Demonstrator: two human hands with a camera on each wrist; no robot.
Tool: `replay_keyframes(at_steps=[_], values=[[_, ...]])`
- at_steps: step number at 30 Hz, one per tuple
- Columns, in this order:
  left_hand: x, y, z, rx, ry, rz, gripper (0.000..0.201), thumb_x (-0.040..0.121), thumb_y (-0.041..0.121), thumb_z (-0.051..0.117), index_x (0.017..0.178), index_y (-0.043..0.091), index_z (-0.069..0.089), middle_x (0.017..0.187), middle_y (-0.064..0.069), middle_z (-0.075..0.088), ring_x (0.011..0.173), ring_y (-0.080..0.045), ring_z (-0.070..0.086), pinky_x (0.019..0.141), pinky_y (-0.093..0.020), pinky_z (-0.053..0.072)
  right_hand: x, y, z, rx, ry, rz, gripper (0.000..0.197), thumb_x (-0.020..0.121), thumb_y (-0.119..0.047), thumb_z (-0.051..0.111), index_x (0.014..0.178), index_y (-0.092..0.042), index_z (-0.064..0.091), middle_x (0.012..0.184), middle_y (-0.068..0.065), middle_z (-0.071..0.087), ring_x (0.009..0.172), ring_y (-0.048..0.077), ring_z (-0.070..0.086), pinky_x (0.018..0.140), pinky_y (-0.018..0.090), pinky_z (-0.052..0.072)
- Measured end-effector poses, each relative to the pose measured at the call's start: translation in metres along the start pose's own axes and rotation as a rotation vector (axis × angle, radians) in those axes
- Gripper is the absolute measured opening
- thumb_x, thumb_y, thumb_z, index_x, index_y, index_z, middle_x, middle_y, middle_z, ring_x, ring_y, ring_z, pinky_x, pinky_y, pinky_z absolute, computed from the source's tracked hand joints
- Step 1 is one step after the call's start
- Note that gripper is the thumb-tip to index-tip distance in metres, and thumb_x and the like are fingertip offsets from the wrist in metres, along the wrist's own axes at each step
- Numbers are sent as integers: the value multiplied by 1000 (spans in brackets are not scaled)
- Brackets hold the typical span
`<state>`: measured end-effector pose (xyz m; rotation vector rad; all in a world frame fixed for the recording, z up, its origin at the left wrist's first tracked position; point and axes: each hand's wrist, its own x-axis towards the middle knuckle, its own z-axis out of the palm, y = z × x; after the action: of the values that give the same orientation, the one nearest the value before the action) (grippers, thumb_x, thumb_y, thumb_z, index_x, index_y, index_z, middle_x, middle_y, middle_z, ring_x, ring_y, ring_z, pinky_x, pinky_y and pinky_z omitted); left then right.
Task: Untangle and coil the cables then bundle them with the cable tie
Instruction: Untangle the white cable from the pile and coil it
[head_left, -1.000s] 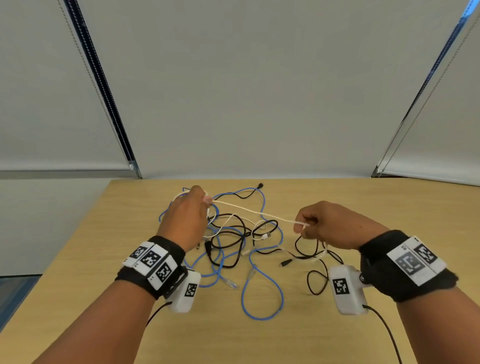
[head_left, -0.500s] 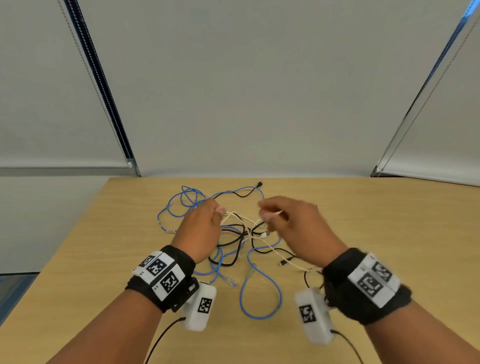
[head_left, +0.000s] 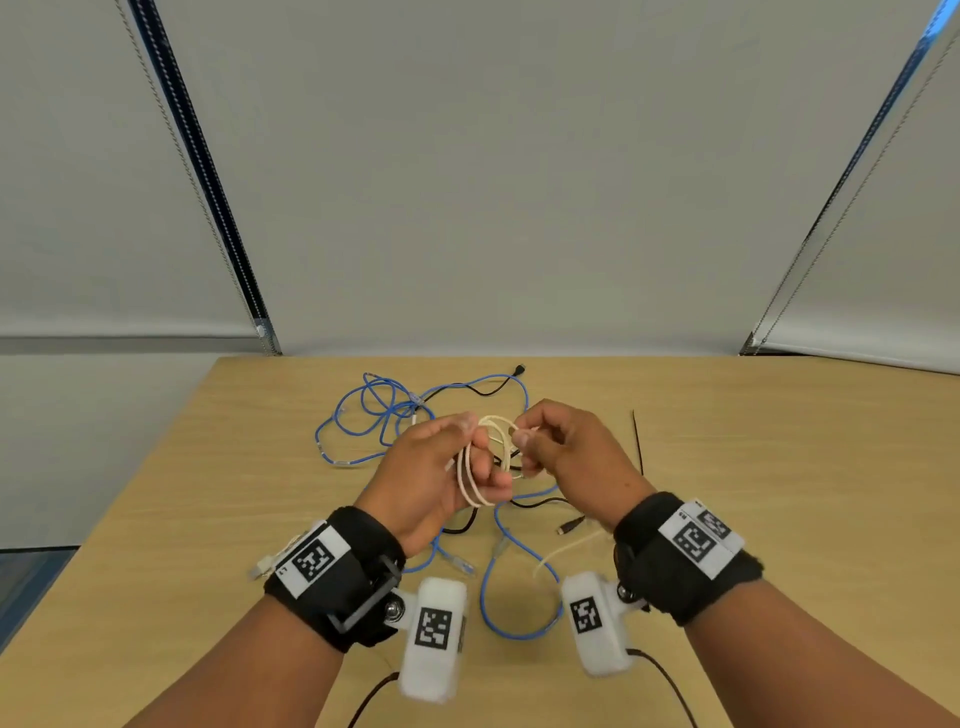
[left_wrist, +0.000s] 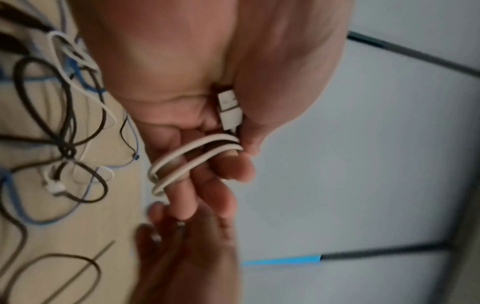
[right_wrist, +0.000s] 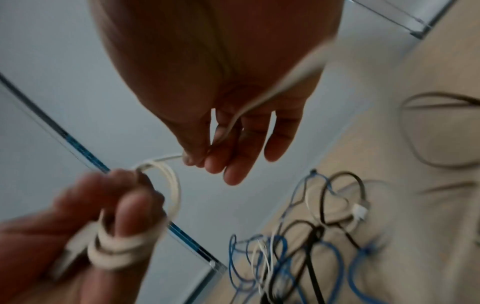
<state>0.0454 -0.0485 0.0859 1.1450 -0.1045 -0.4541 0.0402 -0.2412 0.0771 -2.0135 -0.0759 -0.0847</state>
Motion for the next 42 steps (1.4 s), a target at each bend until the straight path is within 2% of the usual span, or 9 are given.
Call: replay_keyframes(at_steps=[4,9,13,17,24,28,33,40,42], values=[[4,12,-1,-326,-20,76,29,99,30,50,85,6,57,98,-24,73,107,-45,69,81,-50,62,-20,19,27,204,-134,117,17,102,-21,57,106,-24,73,65,3,60,53,19,60,58,33,53],[15,23,-12,-354,203,369,26,107,21,42,90,7,58,121,-24,70,117,-36,67,96,-50,55,-43,22,42,271,-312,167,17,103,-21,54,113,-23,68,64,2,58,53,19,58,56,26,50],[21,32,-27,376,473,588,26,102,13,47,85,22,65,113,0,76,110,-17,69,95,-36,51,-48,8,31,155,-345,98,18,103,-16,52,114,-19,66,68,-1,54,59,17,56,63,33,51],[15,12,-25,945,284,485,25,101,20,52,90,27,73,95,5,77,92,-17,69,87,-39,53,-35,-25,3,97,-213,-22,17,102,-24,57,101,-26,73,65,-7,55,58,13,49,54,27,44],[-4,-8,13,424,-106,198,31,96,27,45,84,8,66,60,-4,60,75,-26,69,82,-32,53,-12,-41,-33,243,-27,4,22,99,-12,59,91,-22,77,83,0,73,47,13,44,45,23,39],[-7,-3,21,106,-208,168,26,98,22,49,91,-1,61,60,-3,45,61,-21,57,97,-52,54,-13,-30,-27,433,-88,101,18,100,-15,57,93,-18,74,81,-2,73,43,12,34,41,23,34],[-5,-1,13,-44,-225,159,21,98,20,53,88,8,68,65,-4,47,64,-20,57,85,-47,58,-14,-20,-19,622,-197,204,18,103,-20,52,97,-17,69,71,6,59,39,7,27,40,20,22],[-1,-3,3,112,-127,234,22,97,21,54,95,1,64,125,-8,68,108,-24,66,87,-37,54,-10,-13,-20,707,-326,355,15,99,-9,52,110,-10,63,74,8,66,39,6,32,36,18,25],[-3,-5,4,171,-106,229,20,96,22,56,87,7,66,124,-17,68,102,-28,64,84,-38,51,-9,-10,-20,643,-313,407,12,99,-7,54,108,-11,60,76,10,69,39,6,34,36,18,26]])
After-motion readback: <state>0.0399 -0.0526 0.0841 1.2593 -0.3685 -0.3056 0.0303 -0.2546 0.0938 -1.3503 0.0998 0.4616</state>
